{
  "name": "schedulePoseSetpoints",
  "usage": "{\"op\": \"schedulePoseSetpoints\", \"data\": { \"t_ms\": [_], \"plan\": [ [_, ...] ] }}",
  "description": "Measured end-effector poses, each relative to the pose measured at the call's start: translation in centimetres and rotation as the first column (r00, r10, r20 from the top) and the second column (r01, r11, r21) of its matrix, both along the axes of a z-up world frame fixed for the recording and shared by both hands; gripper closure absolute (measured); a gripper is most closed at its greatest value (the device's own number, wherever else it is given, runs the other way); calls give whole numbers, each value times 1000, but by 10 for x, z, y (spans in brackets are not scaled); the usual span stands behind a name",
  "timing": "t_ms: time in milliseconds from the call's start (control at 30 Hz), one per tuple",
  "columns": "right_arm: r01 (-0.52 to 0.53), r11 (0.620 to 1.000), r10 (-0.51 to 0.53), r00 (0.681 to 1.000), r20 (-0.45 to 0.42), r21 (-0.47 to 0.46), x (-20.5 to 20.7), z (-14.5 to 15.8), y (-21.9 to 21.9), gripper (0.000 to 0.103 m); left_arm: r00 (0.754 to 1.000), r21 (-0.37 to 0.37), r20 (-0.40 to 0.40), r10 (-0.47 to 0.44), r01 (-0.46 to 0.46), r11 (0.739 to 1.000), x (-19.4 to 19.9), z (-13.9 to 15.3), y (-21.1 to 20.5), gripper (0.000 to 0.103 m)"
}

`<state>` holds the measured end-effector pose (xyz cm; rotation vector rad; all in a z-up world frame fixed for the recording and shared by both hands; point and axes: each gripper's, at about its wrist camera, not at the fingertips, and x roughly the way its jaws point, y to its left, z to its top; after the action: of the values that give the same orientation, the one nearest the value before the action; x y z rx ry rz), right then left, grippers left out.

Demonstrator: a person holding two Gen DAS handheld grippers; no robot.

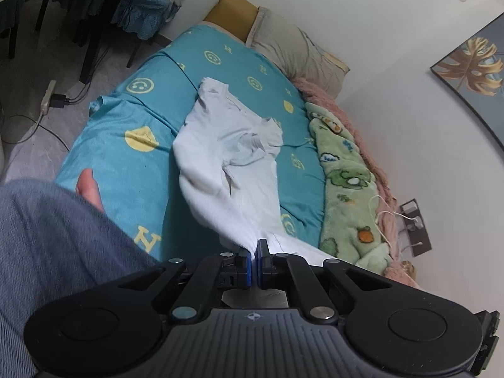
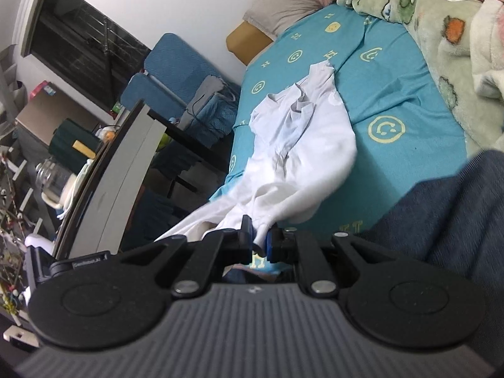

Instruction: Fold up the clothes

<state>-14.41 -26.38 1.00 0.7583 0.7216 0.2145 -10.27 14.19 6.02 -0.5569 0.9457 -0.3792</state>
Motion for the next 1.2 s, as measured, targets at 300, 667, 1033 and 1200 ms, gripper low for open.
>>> {"op": "schedulePoseSetpoints", "data": {
  "t_ms": [300,667,1033,1200],
  "plan": [
    [51,998,-51,999,-15,-45,112,-22,-11,92,994,179,109,-7,-12,984,108,-11,-46,99],
    [21,963,-27,999,-20,-269,253,-100,-6,92,964,372,259,-56,-46,927,223,-92,-89,99],
    [-39,890,22,999,-41,-454,320,-170,13,91,977,488,194,-89,-17,873,289,-184,-110,98],
    [-26,878,10,999,-36,-478,319,-168,17,90,974,512,200,-104,-14,859,291,-190,-114,95]
  ]
}}
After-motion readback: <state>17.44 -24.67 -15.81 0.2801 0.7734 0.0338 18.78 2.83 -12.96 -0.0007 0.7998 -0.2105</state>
